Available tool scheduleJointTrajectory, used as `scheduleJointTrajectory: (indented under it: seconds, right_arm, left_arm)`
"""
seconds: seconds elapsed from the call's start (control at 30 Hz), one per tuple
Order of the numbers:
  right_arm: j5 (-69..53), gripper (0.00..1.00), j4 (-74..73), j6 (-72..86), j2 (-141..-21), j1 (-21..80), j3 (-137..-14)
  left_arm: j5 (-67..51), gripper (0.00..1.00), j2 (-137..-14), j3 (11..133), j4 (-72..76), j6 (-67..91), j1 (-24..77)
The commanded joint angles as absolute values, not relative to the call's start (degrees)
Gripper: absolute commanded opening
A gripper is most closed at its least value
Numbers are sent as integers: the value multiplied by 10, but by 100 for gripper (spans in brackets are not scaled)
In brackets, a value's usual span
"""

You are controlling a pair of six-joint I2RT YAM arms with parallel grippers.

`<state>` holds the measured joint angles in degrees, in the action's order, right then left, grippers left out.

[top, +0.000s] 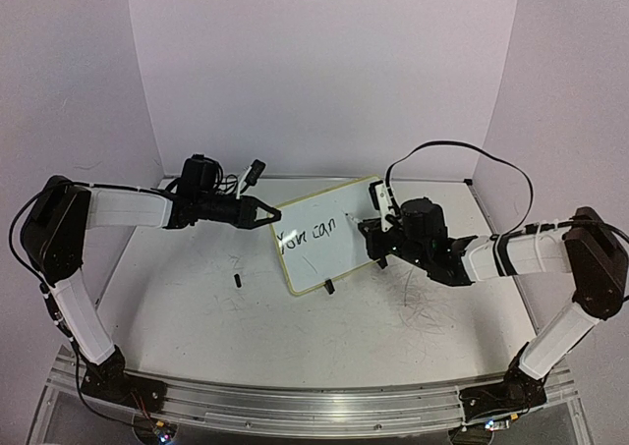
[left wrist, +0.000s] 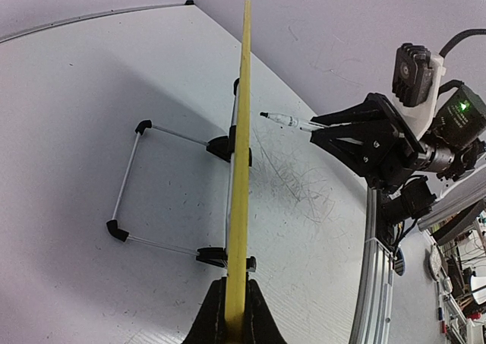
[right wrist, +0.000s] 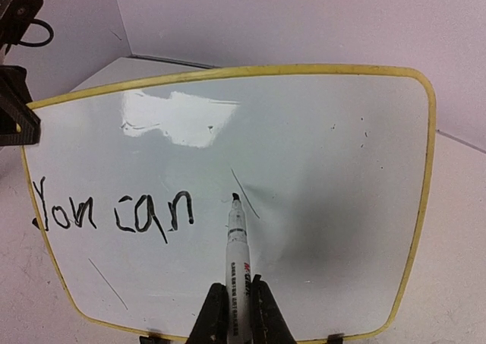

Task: Write a sentence on the whiteboard

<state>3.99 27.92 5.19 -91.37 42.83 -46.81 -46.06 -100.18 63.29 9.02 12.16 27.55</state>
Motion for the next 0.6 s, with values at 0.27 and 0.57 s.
scheduleJointTrajectory:
  seconds: [0.27, 0.57]
  right_arm:
    - [52, 0, 299, 59, -938, 430, -482]
    - [53, 0, 299, 60, -948, 430, -491]
  left_arm:
    - [-458, 0, -989, 632, 78, 110, 272]
    - [-459, 0, -990, 632, 78, 110, 272]
